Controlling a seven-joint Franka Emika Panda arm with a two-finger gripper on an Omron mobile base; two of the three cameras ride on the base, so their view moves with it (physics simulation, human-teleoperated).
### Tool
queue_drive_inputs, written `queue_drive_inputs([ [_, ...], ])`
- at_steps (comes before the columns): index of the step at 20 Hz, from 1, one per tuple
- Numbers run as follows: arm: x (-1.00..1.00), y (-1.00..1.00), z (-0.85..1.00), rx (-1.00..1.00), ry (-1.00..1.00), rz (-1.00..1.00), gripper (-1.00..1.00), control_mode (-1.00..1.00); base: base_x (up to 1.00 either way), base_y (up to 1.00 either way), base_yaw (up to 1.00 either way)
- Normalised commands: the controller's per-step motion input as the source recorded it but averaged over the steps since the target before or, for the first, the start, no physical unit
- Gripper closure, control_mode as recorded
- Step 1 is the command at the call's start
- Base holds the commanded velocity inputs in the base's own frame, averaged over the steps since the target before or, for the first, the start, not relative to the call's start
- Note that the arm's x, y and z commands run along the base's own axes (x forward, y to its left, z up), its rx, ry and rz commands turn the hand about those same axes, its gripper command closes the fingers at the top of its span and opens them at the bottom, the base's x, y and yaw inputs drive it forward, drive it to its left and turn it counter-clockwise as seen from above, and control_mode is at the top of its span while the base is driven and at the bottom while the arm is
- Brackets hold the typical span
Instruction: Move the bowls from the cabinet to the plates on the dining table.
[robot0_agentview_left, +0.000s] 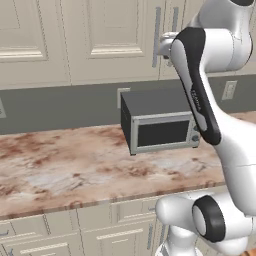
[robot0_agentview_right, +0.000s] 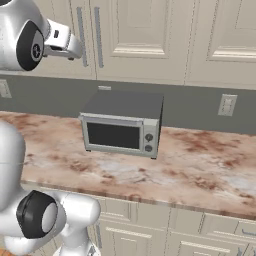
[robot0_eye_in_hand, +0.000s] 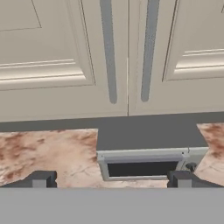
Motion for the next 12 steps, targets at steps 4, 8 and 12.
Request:
queue_drive_inputs([
  [4, 0.27, 0.00, 0.02, 0.00, 0.00, 0.00, -1.00, -1.00, 0.00, 0.00, 0.00],
  [8, 0.32, 0.00, 0.00, 0.00, 0.00, 0.00, -1.00, -1.00, 0.00, 0.00, 0.00],
  [12, 0.29, 0.01, 0.00, 0.00, 0.00, 0.00, -1.00, -1.00, 0.00, 0.00, 0.00],
])
